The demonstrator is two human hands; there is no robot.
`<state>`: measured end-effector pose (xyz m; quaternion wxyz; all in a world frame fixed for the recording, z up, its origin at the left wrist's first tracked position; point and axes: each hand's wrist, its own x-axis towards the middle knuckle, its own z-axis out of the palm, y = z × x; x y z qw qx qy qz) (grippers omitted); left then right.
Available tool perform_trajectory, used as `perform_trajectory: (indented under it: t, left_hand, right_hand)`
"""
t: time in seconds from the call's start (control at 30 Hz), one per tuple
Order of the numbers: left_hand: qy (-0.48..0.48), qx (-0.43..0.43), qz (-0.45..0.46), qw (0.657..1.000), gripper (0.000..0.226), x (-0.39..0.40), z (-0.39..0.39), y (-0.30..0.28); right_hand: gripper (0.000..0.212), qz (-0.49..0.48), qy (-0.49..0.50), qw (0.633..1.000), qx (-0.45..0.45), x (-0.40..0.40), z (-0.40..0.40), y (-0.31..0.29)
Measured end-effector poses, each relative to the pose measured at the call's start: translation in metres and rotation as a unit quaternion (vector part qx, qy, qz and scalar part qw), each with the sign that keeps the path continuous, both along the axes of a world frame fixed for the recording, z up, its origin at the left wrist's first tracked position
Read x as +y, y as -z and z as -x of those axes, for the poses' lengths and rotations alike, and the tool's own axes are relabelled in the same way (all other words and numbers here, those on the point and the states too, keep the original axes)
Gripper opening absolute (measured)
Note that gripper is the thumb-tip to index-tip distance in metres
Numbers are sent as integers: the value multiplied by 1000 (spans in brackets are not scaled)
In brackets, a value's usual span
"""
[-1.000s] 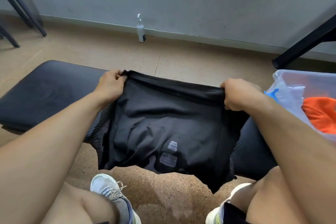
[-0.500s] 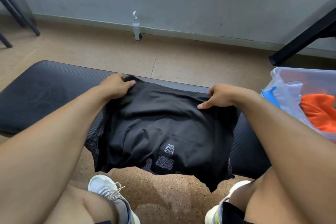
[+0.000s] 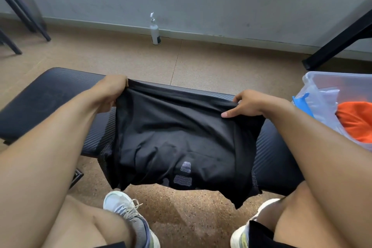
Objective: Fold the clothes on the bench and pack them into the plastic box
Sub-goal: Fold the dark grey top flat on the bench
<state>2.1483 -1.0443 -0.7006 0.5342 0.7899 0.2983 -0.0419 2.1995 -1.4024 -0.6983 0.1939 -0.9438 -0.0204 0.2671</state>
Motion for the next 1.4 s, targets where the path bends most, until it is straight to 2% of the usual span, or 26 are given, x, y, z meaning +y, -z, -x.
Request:
perform_trajectory:
  t: [0.07, 0.17, 0.23, 0.37, 0.4, 0.5, 0.6, 0.67, 0.73, 0.8, 0.87, 0.9, 0.97, 1.03, 1.13, 1.23, 1.3, 1.4]
  left_hand:
    - [13, 8, -31, 999, 17, 1, 5, 0]
    - [72, 19, -132, 988, 14, 6, 7, 7]
    - [79, 23, -153, 985, 14, 5, 7, 11]
    - [108, 38, -159, 981, 52, 2, 4, 12]
    - [122, 41, -182, 975, 54, 0, 4, 12]
    - [202, 89, -265, 939, 27, -5, 4, 6]
    - [279, 169, -299, 897, 27, -7, 9, -8]
    - [291, 168, -302, 892, 23, -5, 14, -13]
    - [261, 117, -222, 932, 16, -2, 20, -17]
    - [211, 42, -58, 975, 10, -3, 23, -27]
    - [144, -32, 81, 986, 5, -2, 21, -39]
    - [116, -58, 100, 987, 9, -1, 19, -46]
    - [102, -90, 49, 990, 20, 6, 14, -66]
    - [140, -103, -20, 985, 20, 15, 11, -92]
    - [182, -144, -118, 966, 13, 18, 8, -141]
    - [160, -237, -158, 945, 24, 6, 3, -192]
    - [143, -291, -181, 928, 23, -4, 0, -218]
    - [137, -327, -219, 909, 20, -11, 2, -230]
  right_hand:
    - [73, -11, 5, 1000, -4, 0, 1, 1]
    - [60, -23, 15, 1000, -9, 1, 1, 5]
    - [52, -30, 6, 999, -12, 2, 1, 7]
    - [51, -39, -9, 999, -14, 7, 1, 7]
    - [51, -36, -12, 999, -14, 8, 1, 7]
    - [48, -38, -23, 999, 5, 8, -1, 3]
    - [46, -41, -42, 997, 47, 6, 4, -8]
    - [42, -68, -44, 995, 52, 5, 8, -14]
    - [35, -98, -47, 993, 45, 3, 13, -25]
    - [32, -99, -61, 993, 23, 1, 17, -43]
    - [29, -62, -86, 994, -29, -2, 16, -66]
    - [29, -41, -96, 993, -53, -4, 14, -79]
    - [31, -14, -110, 991, -79, -8, 11, -106]
    - [30, -5, -124, 989, -85, -11, 7, -133]
    - [31, -26, -87, 975, -202, -13, -10, -164]
    - [30, -93, -1, 933, -347, -14, -26, -192]
    - [29, -95, 4, 902, -422, -15, -27, -208]
    - [28, -64, -30, 878, -473, -15, -13, -219]
